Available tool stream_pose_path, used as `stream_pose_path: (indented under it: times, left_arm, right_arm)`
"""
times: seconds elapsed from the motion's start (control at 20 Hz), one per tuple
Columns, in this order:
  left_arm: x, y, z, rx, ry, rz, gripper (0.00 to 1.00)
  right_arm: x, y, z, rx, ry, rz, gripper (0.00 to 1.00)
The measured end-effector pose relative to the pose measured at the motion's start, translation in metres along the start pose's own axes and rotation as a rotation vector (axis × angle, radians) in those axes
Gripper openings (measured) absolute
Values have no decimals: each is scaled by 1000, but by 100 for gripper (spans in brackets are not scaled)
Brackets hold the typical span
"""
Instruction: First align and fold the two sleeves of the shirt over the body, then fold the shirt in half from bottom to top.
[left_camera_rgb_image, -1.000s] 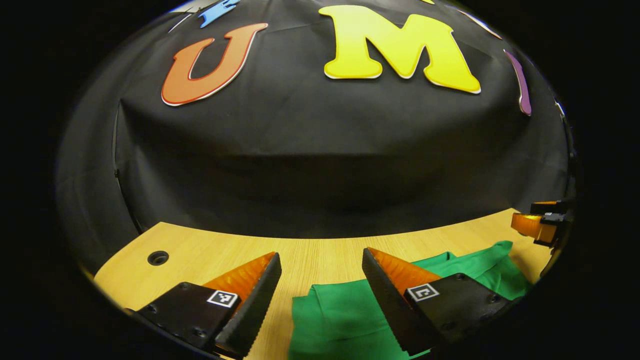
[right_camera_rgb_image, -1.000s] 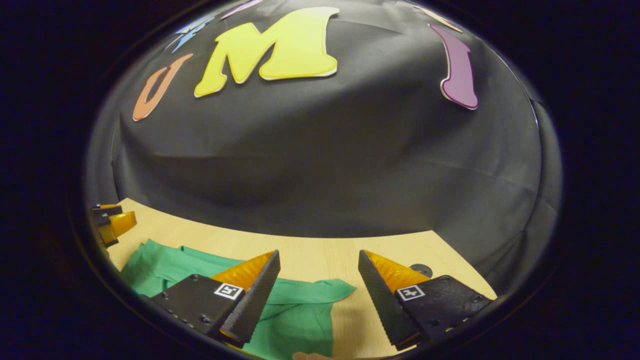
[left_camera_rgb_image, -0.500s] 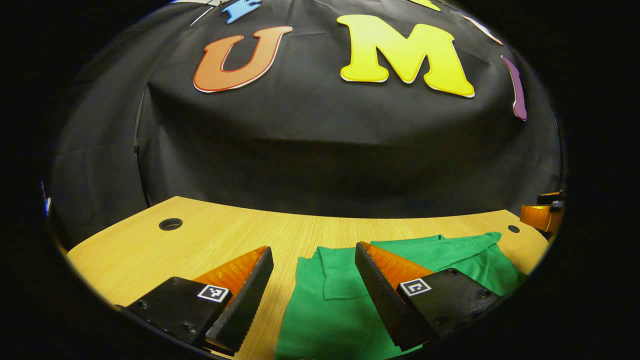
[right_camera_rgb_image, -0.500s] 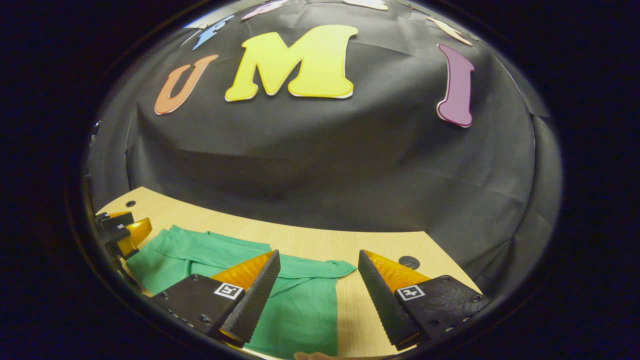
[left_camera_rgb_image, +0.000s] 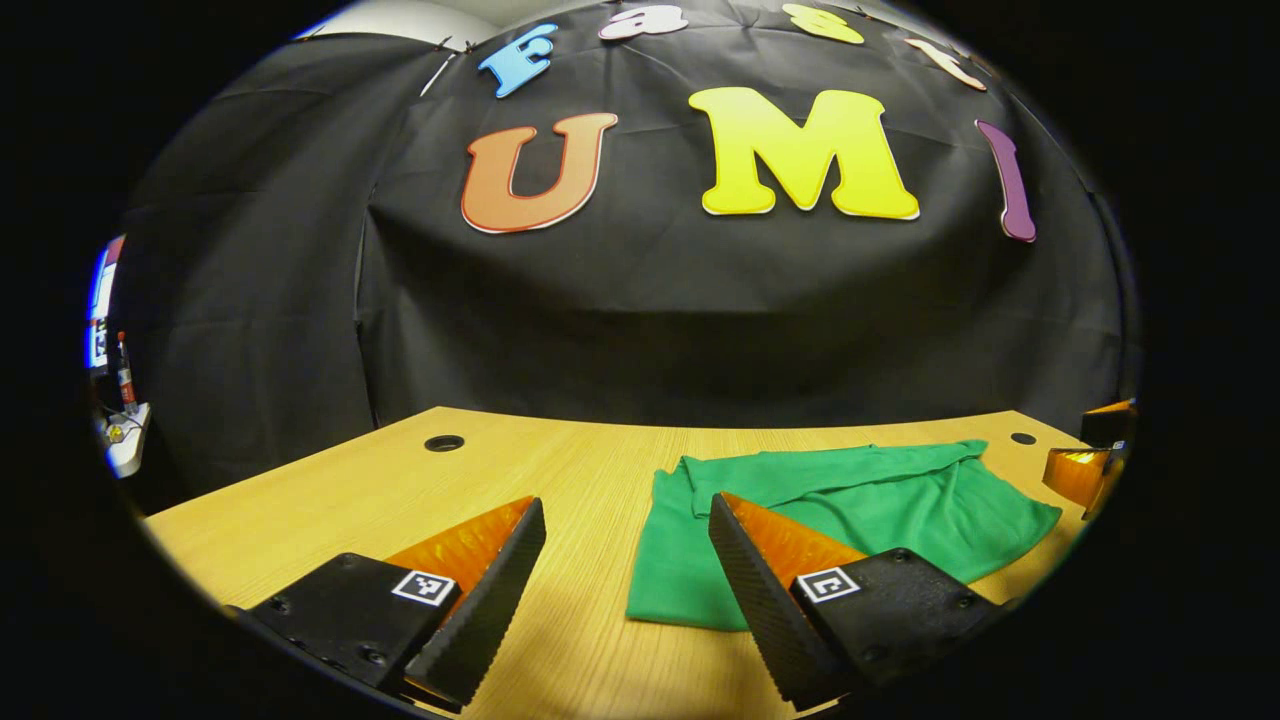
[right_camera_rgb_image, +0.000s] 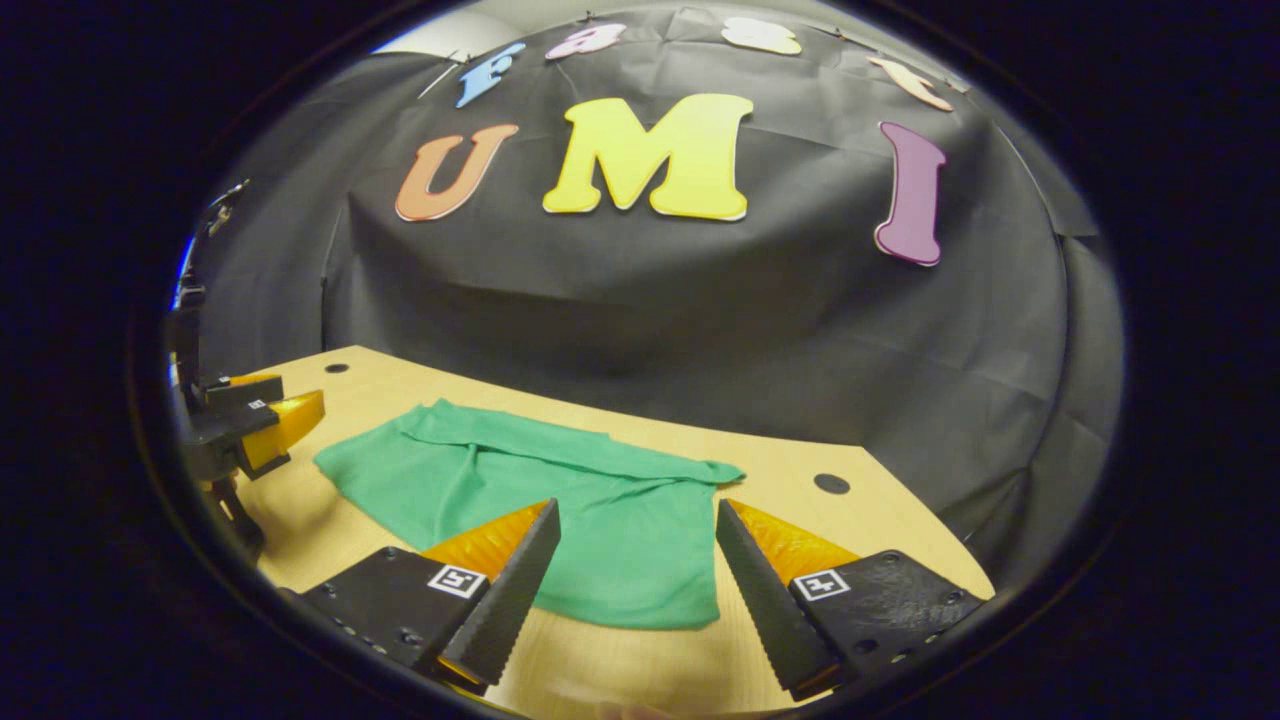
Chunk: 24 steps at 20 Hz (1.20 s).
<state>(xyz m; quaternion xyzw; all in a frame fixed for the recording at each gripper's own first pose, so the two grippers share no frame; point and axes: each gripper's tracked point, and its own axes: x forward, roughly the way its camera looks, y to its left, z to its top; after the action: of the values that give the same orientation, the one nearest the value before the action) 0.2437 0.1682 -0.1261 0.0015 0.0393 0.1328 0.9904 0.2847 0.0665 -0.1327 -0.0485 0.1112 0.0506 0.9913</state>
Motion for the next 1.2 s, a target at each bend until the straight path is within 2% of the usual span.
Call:
stream_pose_path:
  times: [0.25,0.5,0.75,0.85,1.0,1.1,1.2]
  left_arm:
    - [-65,-7,-4,-1,-5,-19,100]
    - [-138,-28,9,-6,-40,-77,100]
    - [-220,-51,56,18,-72,-124,100]
    - [-248,-53,72,39,-84,-112,100]
    - [-277,-71,98,49,-102,-149,100]
    - [-290,-73,107,71,-93,-161,100]
    - [-303,-83,118,33,-106,-203,100]
  right_arm:
    - [-71,-11,-11,-4,-42,-15,95]
    - [-161,-26,-7,-6,-84,-26,95]
    - [-254,-48,17,28,-103,-46,96]
    - [-284,-62,31,18,-120,-72,96]
    - [-312,-84,52,49,-155,-131,95]
    - [-326,-87,59,64,-178,-144,95]
    - [-337,-84,62,47,-184,-143,95]
